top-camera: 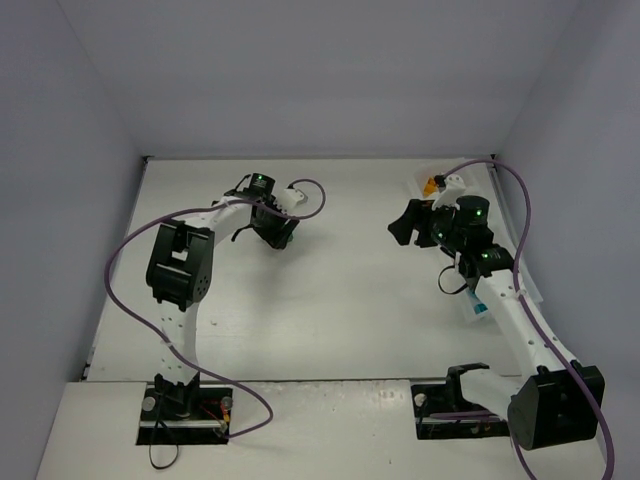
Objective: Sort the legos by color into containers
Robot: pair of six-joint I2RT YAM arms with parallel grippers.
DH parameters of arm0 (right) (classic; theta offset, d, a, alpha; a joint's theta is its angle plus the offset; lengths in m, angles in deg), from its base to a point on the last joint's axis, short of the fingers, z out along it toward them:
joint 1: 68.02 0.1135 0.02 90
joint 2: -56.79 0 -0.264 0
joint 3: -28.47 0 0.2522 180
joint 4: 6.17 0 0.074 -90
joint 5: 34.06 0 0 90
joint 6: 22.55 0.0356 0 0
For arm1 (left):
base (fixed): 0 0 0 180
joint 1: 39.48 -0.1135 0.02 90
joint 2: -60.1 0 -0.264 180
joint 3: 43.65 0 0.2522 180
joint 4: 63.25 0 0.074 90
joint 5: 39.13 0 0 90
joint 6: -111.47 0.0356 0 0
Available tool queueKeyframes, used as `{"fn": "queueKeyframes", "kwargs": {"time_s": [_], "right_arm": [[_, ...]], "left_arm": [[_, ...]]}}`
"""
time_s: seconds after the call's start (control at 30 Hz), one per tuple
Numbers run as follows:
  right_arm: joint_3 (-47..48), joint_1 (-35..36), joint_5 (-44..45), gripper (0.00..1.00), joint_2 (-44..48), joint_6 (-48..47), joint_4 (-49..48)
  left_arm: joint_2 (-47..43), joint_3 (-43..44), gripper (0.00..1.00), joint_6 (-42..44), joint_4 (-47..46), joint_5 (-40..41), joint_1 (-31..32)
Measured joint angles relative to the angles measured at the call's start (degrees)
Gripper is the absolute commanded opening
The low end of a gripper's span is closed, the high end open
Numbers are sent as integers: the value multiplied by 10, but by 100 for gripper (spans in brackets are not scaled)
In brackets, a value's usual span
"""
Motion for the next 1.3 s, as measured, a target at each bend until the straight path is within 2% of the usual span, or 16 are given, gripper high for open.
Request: {"fn": "queueKeyframes", "kwargs": {"time_s": [0.03, 0.1, 0.23, 0.4, 0.53, 0.67, 0.9, 1.3], "right_arm": [[0, 0, -6, 68, 0, 0, 1], [0, 0, -20, 67, -3, 1, 1], [1, 3, -58, 68, -17, 15, 2], [16, 14, -108, 70, -48, 52, 5], [39, 52, -125, 70, -65, 89, 3], [62, 107, -129, 70, -82, 127, -14], [88, 180, -127, 70, -124, 181, -65], [110, 210, -107, 67, -179, 206, -94]], "left_arm": [[-1, -2, 29, 0, -2, -3, 0], [-13, -22, 26, 0, -15, -9, 0], [-82, -112, 25, -7, -42, -20, 3], [-219, -205, 23, -22, -90, -33, 23], [-314, -223, 23, -52, -136, -57, 52], [-373, -238, 23, -82, -174, -70, 86], [-402, -263, 23, -116, -188, -87, 117], [-425, -270, 23, -129, -190, -90, 137]]}}
